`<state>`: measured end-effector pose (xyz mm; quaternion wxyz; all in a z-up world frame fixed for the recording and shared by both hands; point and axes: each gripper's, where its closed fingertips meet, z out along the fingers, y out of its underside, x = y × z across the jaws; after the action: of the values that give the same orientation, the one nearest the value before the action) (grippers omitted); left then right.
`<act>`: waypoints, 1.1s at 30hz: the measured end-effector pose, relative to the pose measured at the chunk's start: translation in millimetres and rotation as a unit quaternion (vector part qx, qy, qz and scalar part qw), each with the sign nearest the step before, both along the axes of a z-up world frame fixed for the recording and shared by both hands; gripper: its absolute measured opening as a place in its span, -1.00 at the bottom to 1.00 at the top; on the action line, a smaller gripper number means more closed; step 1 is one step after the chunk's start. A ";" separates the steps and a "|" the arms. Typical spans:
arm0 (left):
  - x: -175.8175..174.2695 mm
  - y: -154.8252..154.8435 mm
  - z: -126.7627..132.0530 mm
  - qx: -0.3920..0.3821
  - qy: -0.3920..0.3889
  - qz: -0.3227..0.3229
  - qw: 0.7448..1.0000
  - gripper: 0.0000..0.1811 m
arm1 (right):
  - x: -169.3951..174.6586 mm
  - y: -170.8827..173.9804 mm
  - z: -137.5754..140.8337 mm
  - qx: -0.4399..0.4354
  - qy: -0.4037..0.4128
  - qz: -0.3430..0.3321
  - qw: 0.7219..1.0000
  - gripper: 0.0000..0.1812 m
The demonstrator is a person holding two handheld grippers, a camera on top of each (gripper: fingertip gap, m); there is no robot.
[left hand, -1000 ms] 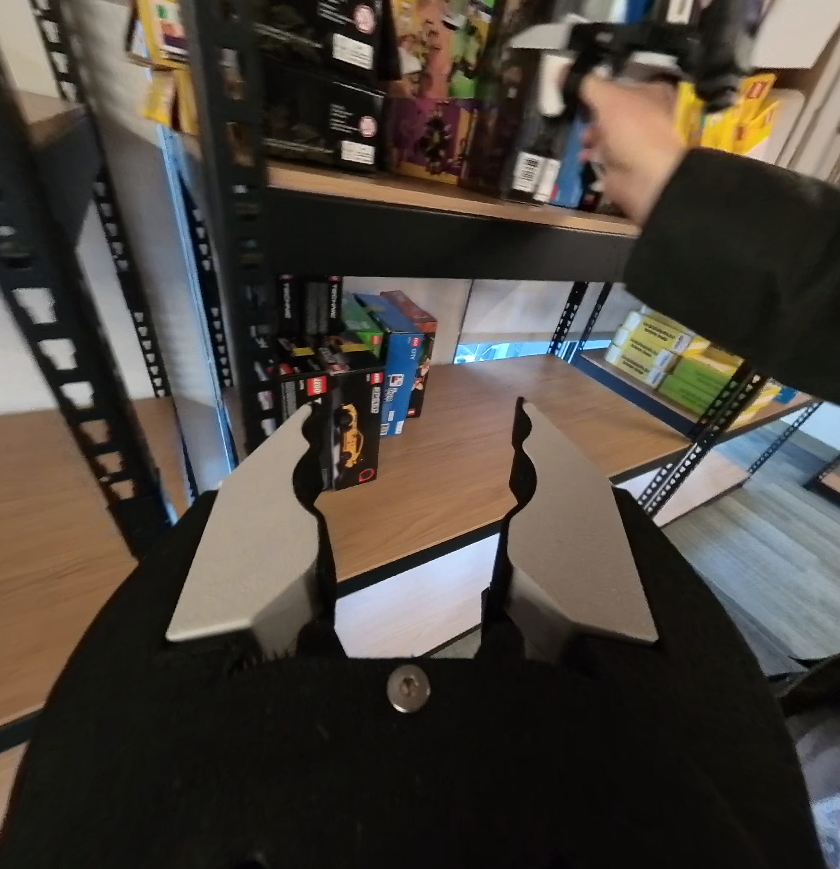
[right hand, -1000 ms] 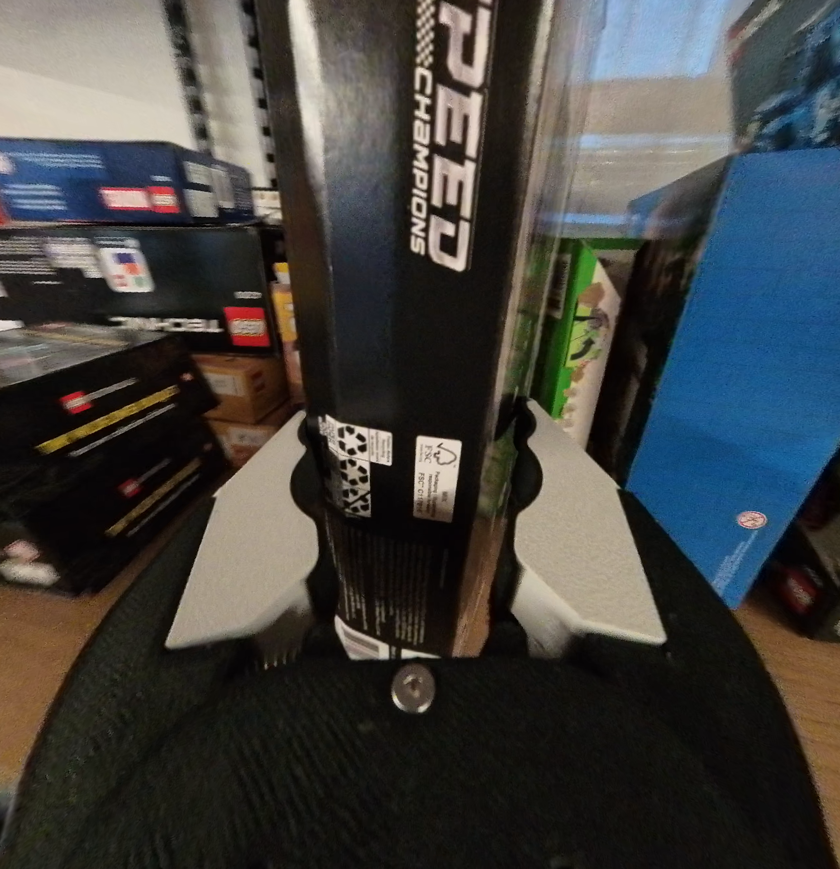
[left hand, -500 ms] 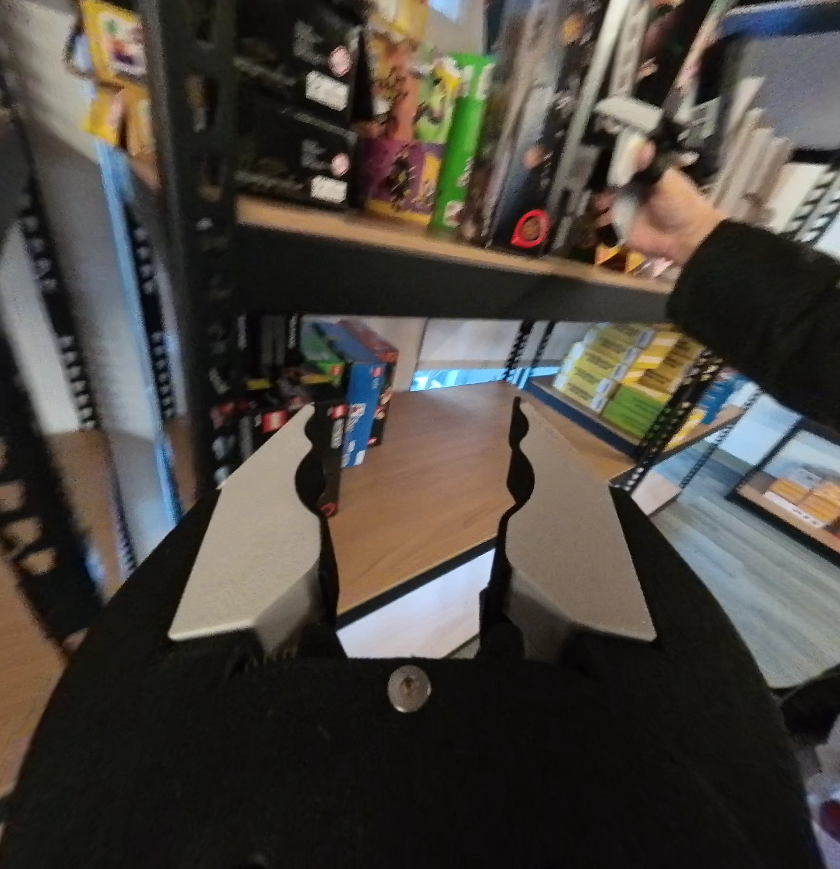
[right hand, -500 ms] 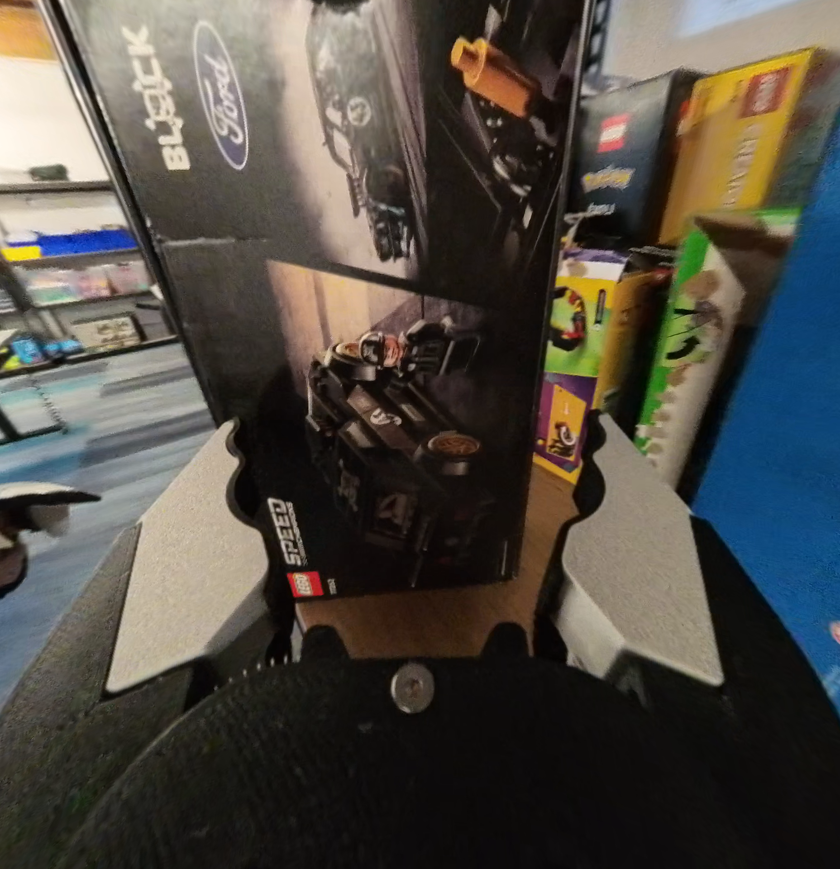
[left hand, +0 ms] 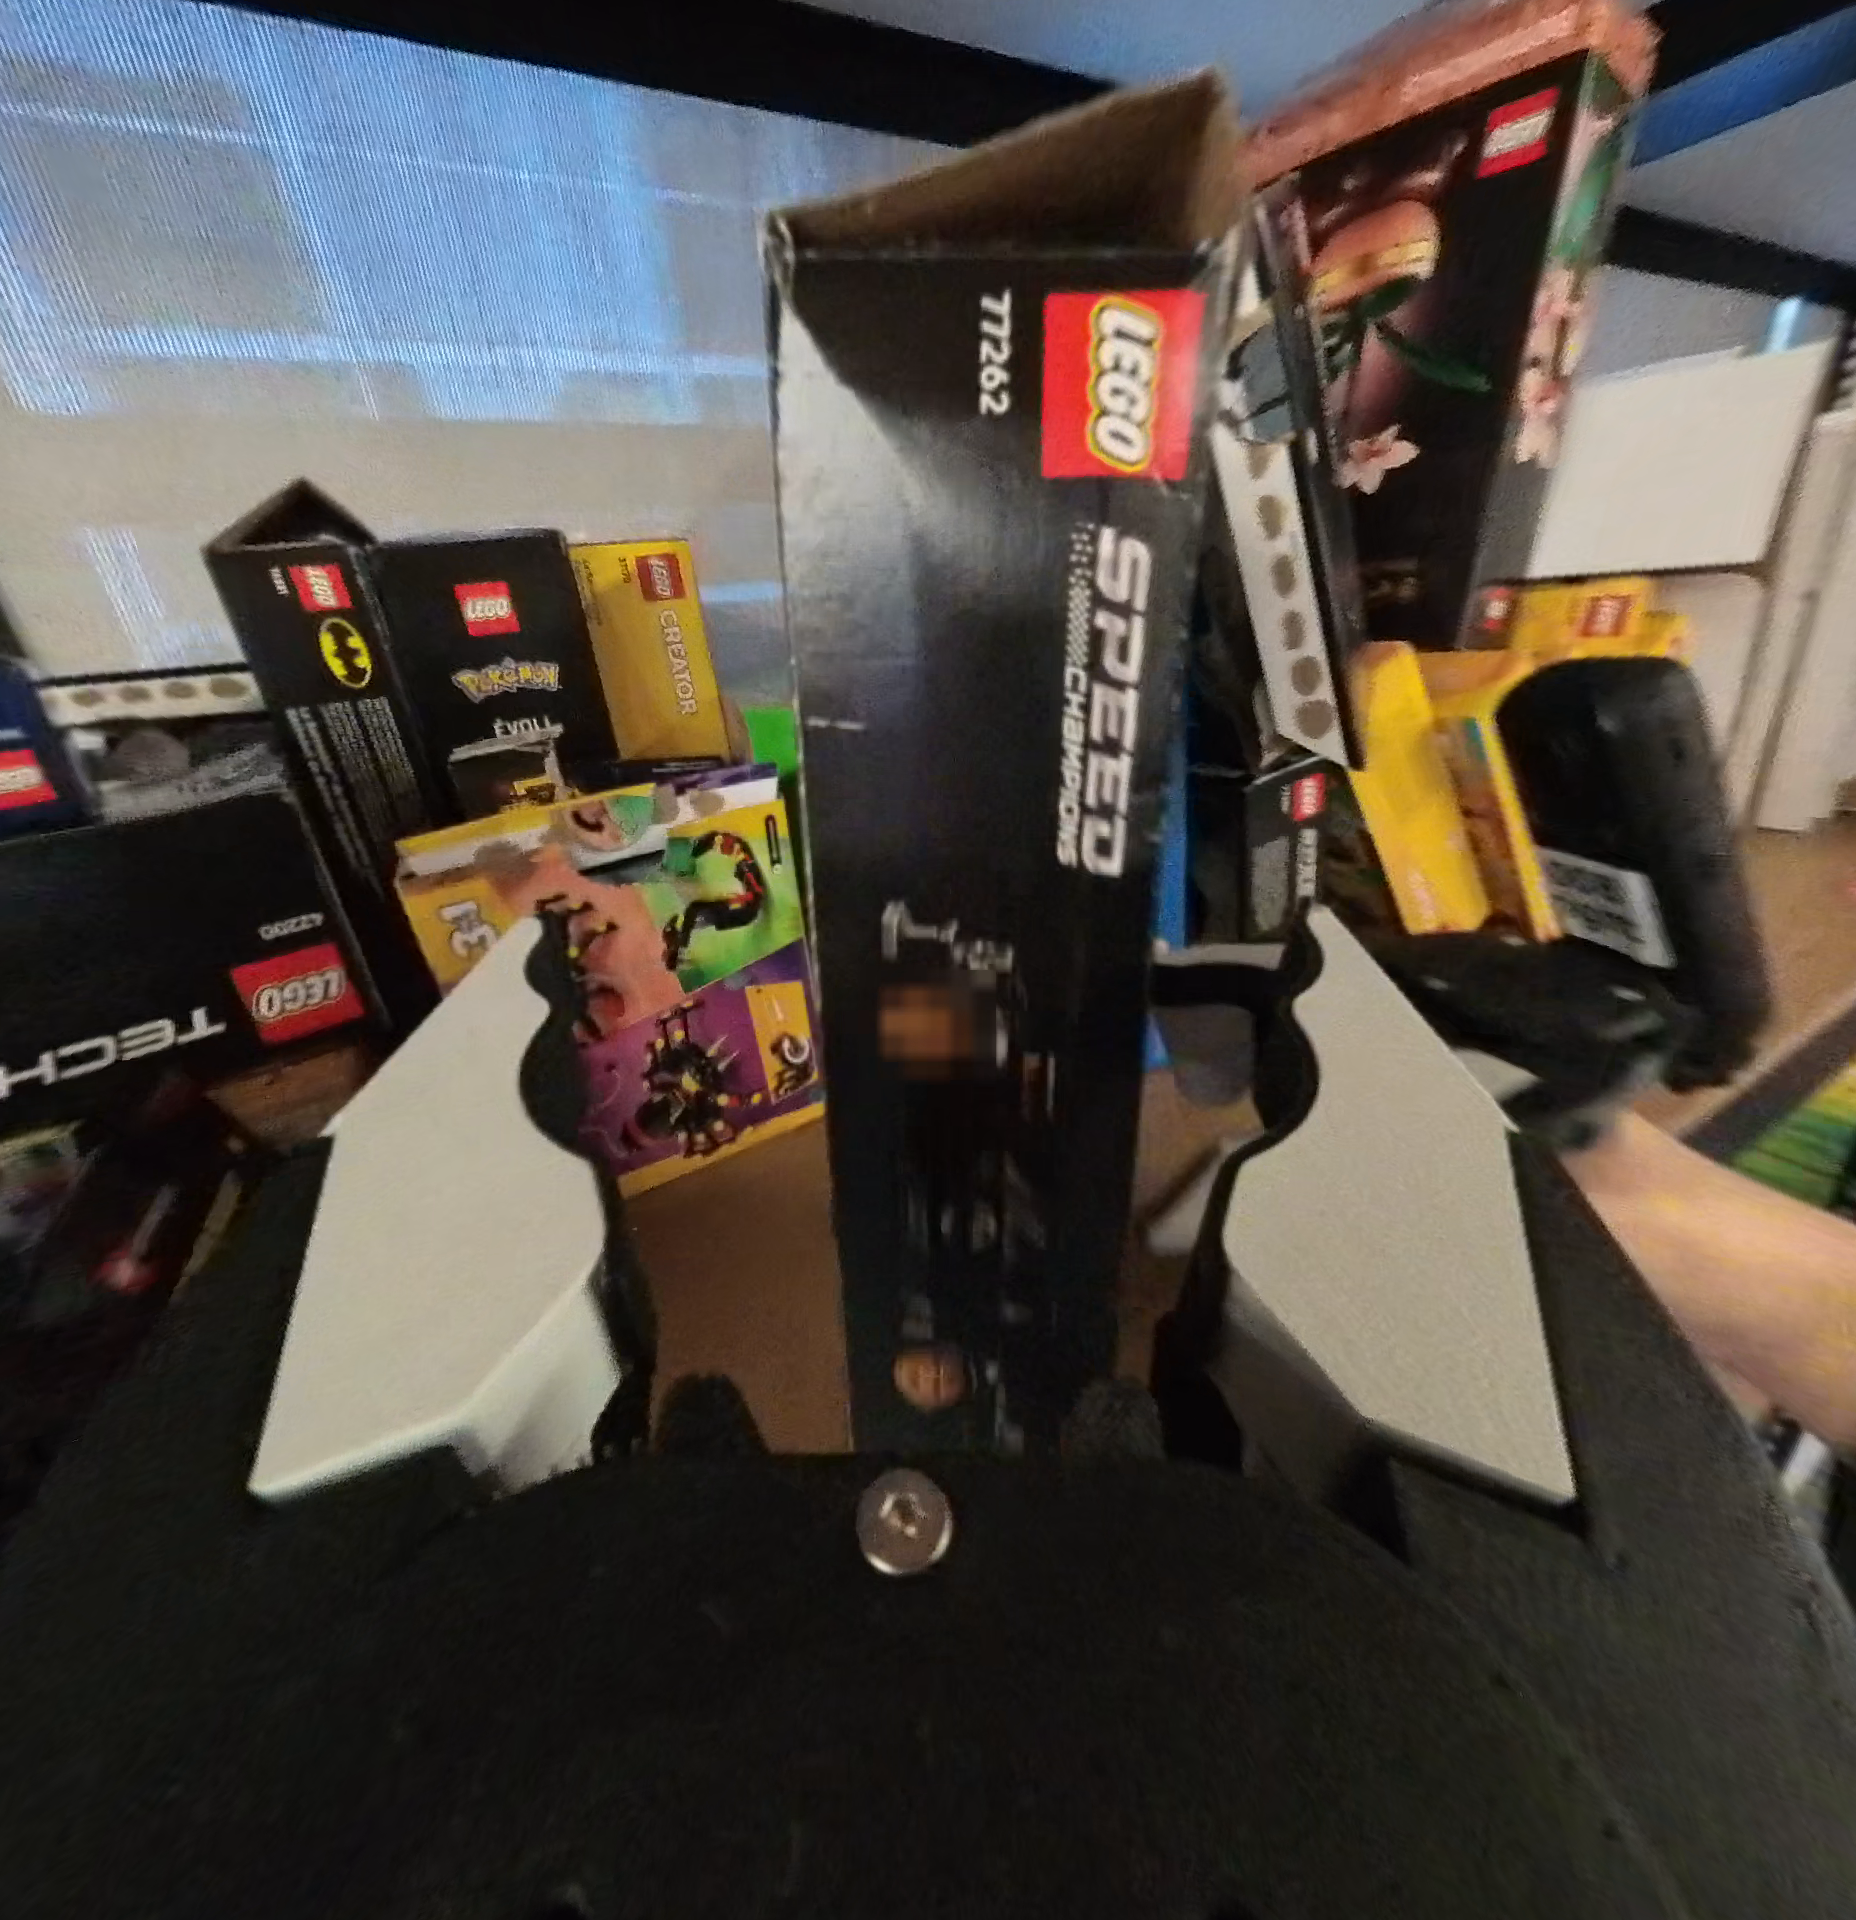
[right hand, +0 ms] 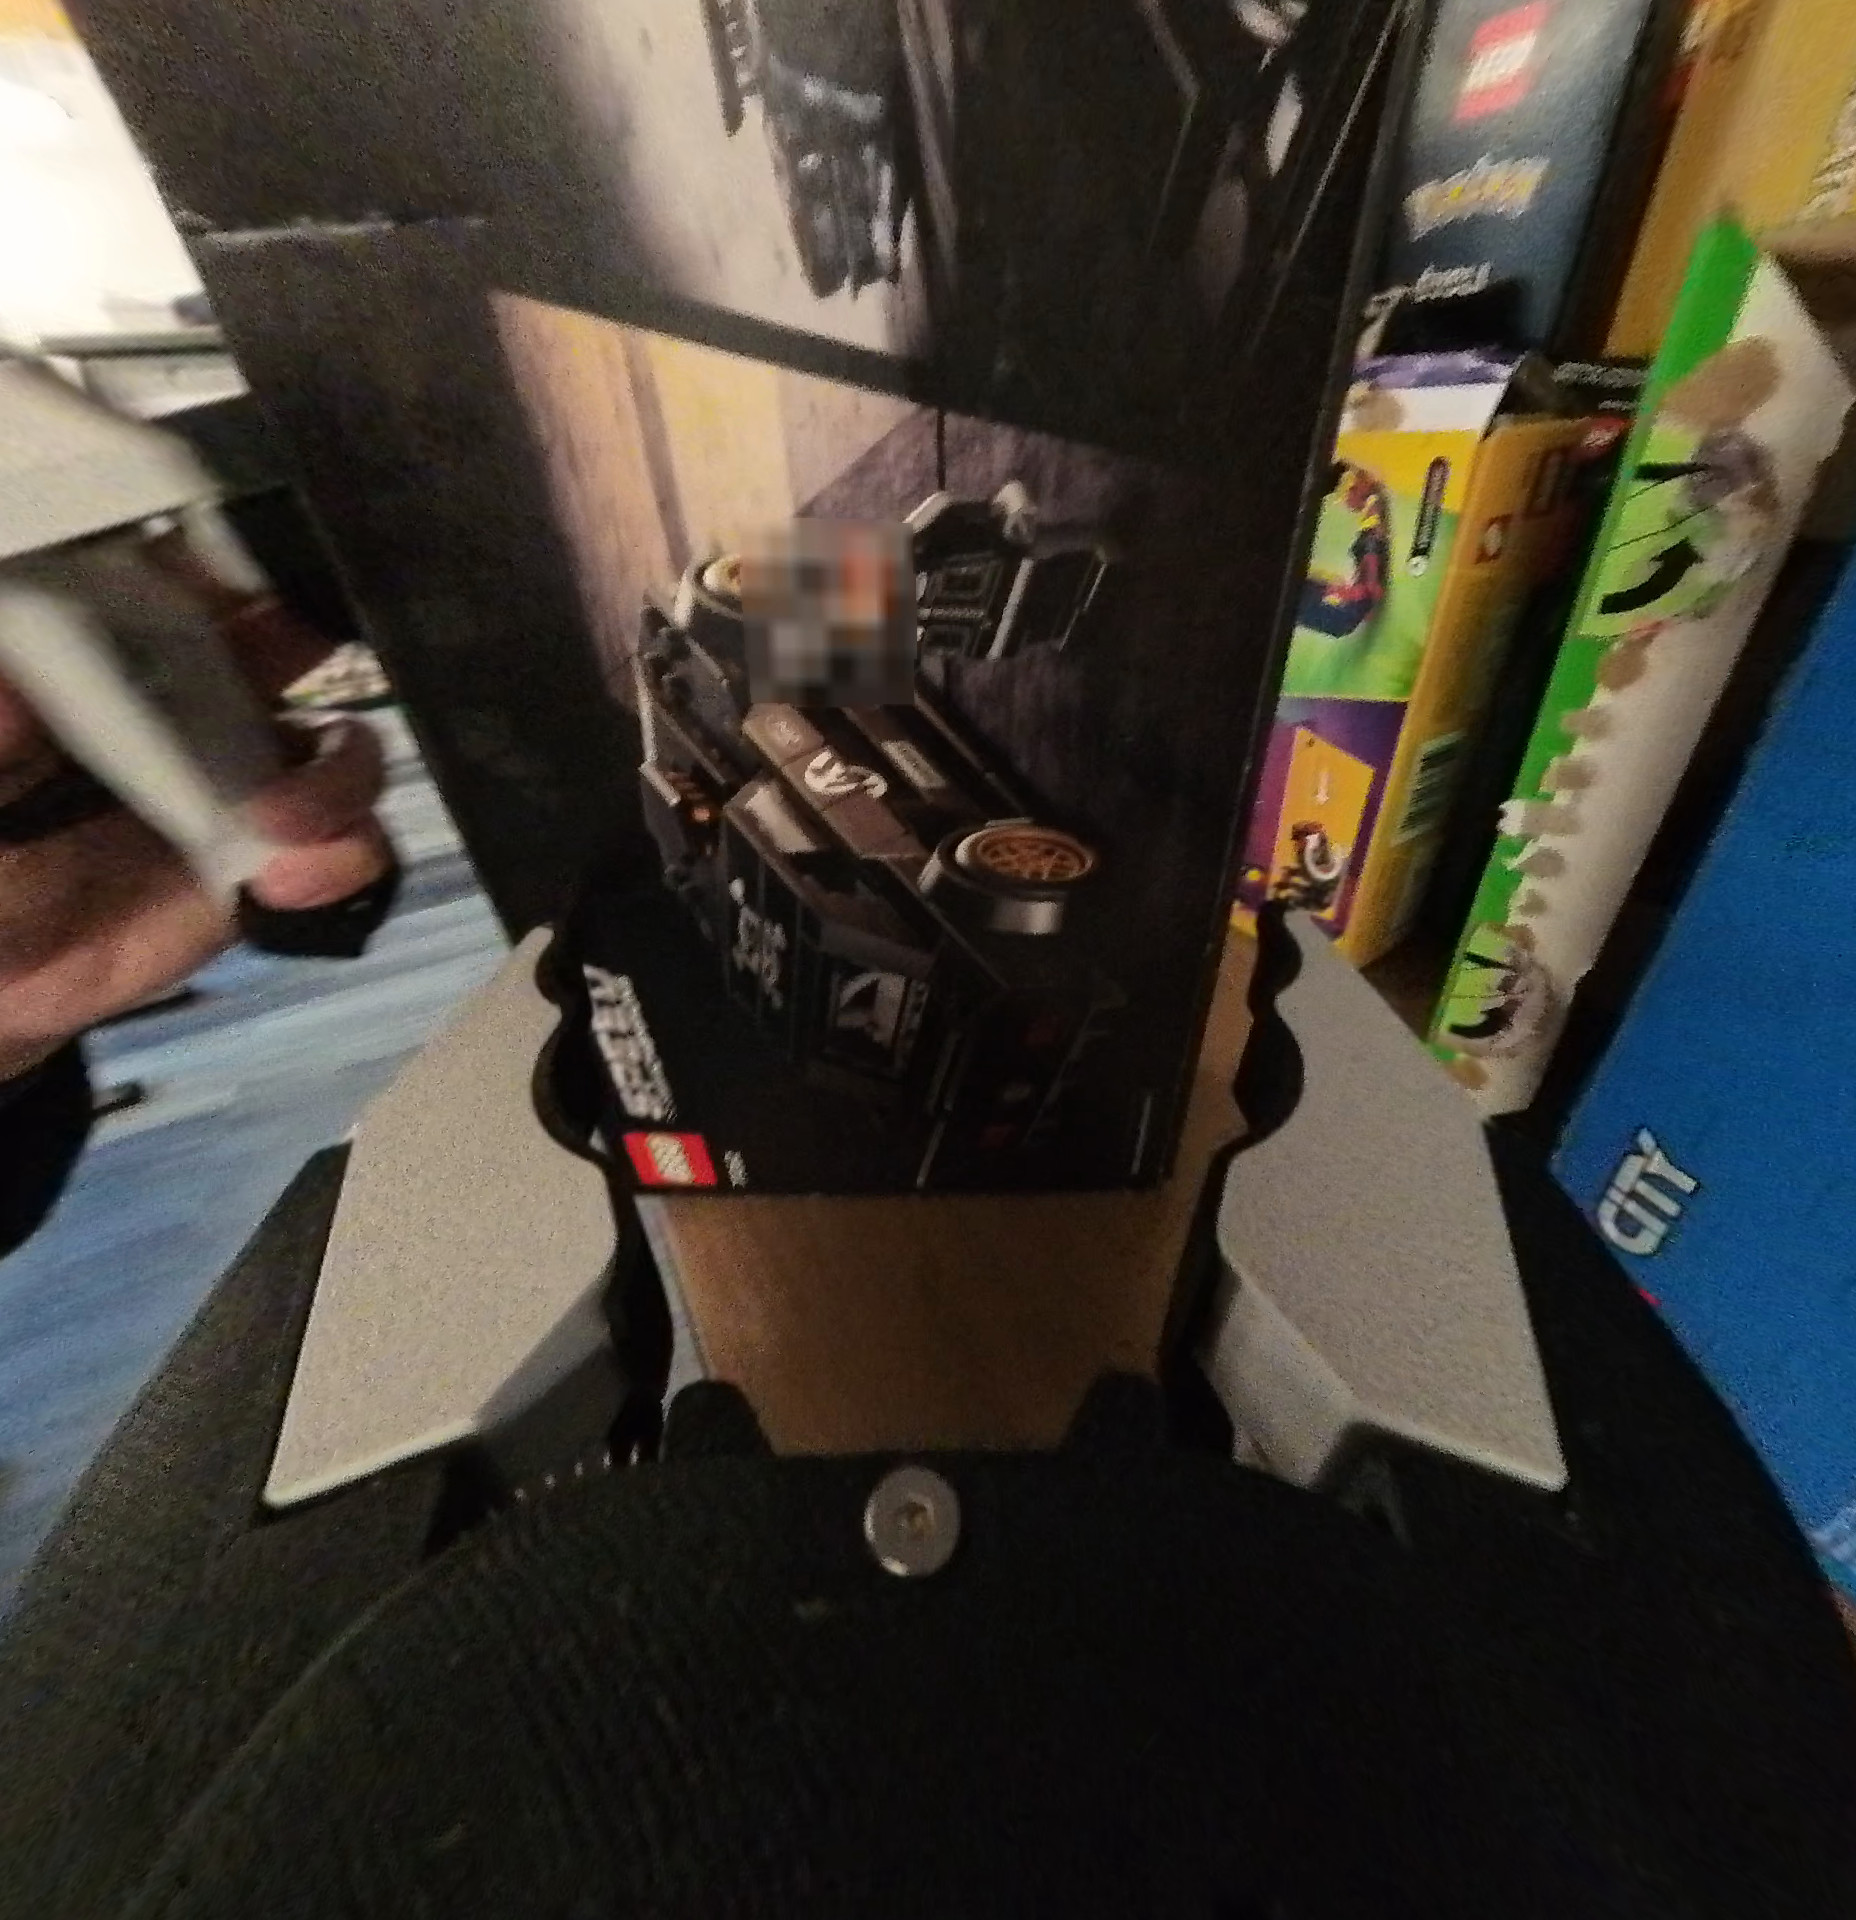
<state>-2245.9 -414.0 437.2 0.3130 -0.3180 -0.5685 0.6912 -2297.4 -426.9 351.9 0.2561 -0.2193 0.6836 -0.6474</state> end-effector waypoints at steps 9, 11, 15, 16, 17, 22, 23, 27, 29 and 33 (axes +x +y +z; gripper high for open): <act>-24.5 6.4 -27.5 0.065 -0.038 -0.185 0.980 -0.15 | -29.1 42.0 -2.4 0.001 0.095 0.116 0.989 0.32; -15.6 23.0 -24.1 0.059 -0.011 -0.255 0.965 -0.12 | -19.8 45.5 -1.1 -0.014 0.118 0.154 0.981 0.34; -5.9 29.7 -23.8 0.105 0.059 -0.309 0.943 -0.06 | 10.7 39.8 2.4 -0.011 0.129 0.223 0.966 0.36; -5.6 26.5 -29.5 0.123 0.059 -0.305 0.943 -0.05 | 18.9 38.4 3.8 0.000 0.116 0.243 0.963 0.33; -4.9 26.9 -33.3 0.127 0.055 -0.301 0.944 -0.09 | 27.9 42.8 5.5 0.015 0.097 0.279 0.955 -0.01; 24.1 52.9 -26.2 0.159 0.043 -0.238 0.957 -0.18 | 62.4 72.7 14.2 0.062 0.047 0.354 0.932 -0.08; 35.3 65.0 -24.2 0.160 0.042 -0.221 0.961 -0.17 | 73.6 84.3 16.4 0.062 0.045 0.370 0.926 -0.08; 102.9 116.4 -35.1 0.258 0.076 -0.147 0.952 -0.17 | 139.2 138.0 15.3 0.134 0.017 0.454 0.881 -0.08; 149.2 139.6 -47.6 0.308 0.120 -0.100 0.939 -0.17 | 183.7 162.6 6.8 0.189 0.000 0.495 0.848 -0.09; 257.8 186.3 -73.9 0.328 0.179 -0.001 0.927 -0.17 | 290.3 208.0 -15.9 0.225 -0.006 0.574 0.787 -0.08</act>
<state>-1988.1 -227.7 363.4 0.4970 -0.0684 -0.6979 0.5111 -2007.1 -219.0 336.0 0.6268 -0.5038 0.5561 -0.2100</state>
